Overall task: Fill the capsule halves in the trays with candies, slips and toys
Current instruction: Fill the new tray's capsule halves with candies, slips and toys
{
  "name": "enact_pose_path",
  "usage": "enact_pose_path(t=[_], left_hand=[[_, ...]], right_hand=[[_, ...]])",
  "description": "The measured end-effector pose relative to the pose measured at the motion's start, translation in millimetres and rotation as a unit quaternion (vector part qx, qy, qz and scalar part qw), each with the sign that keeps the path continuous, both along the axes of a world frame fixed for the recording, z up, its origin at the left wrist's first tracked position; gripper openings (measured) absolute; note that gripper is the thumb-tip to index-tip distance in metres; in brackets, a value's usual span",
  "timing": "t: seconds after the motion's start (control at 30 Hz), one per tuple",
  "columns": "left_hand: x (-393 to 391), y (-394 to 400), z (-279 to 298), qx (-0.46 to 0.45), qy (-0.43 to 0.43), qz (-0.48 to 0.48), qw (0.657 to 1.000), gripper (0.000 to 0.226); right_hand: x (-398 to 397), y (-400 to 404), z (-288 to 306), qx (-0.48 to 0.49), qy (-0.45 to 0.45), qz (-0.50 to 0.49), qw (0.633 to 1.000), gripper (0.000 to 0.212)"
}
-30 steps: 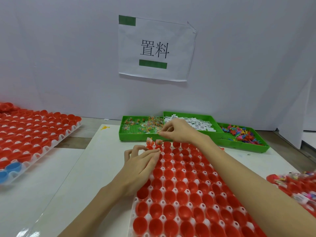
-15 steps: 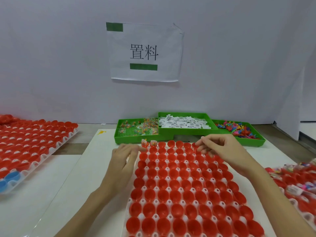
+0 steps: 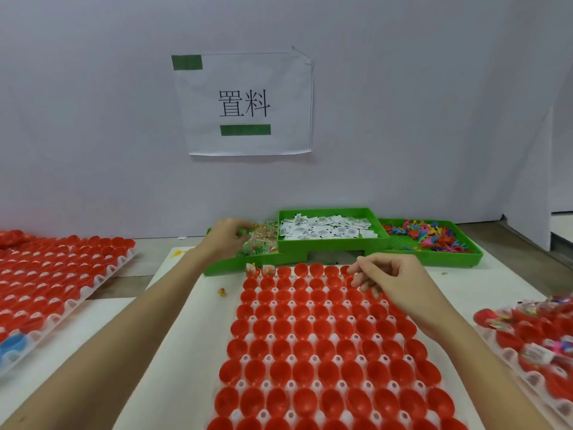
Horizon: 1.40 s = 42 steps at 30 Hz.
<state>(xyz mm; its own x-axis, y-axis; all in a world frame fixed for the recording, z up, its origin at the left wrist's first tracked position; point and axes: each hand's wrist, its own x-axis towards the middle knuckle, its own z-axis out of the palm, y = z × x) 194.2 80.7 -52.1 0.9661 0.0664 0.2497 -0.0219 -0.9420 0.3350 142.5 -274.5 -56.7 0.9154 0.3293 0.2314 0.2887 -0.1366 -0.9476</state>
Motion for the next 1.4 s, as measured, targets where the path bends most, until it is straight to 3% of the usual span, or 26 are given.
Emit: enact_pose_path(t=[0.13, 0.3, 0.47, 0.6, 0.83, 0.97, 1.2, 1.4], left_hand=[[22.9, -12.0, -6.5, 0.068, 0.072, -0.049, 0.994, 0.027], [31.6, -14.0, -17.3, 0.029, 0.002, -0.015, 0.999, 0.016], [16.3, -8.8, -17.6, -0.052, -0.102, 0.012, 0.993, 0.015], [-21.7, -15.9, -14.0, -0.147, -0.210, 0.034, 0.966, 0.017], [-123.4, -54.2, -40.9, -0.339, -0.202, -0.004, 0.919, 0.024], [-155.3, -64.0, -47.8, -0.387, -0.211, -0.026, 0.897, 0.023], [-162.6, -63.9, -56.0, -0.414, -0.245, -0.008, 0.877, 0.026], [-161.0, -70.3, -68.7, -0.487, -0.242, 0.047, 0.838, 0.029]], right_hand=[[4.4, -3.6, -0.2, 0.003, -0.005, -0.013, 1.000, 0.027], [6.8, -6.8, -2.2, -0.007, -0.009, -0.028, 1.000, 0.026], [6.3, -9.3, 1.1, -0.010, -0.011, -0.041, 0.999, 0.026], [5.0, -9.8, 1.8, -0.023, -0.014, -0.050, 0.998, 0.026], [2.9, -8.8, 2.9, -0.035, -0.020, -0.048, 0.998, 0.026], [-1.3, -4.0, 6.4, -0.035, -0.050, -0.046, 0.997, 0.021], [24.5, 39.7, 11.6, -0.196, -0.155, -0.097, 0.963, 0.020], [88.0, 86.4, 28.0, -0.353, -0.166, -0.101, 0.915, 0.022]])
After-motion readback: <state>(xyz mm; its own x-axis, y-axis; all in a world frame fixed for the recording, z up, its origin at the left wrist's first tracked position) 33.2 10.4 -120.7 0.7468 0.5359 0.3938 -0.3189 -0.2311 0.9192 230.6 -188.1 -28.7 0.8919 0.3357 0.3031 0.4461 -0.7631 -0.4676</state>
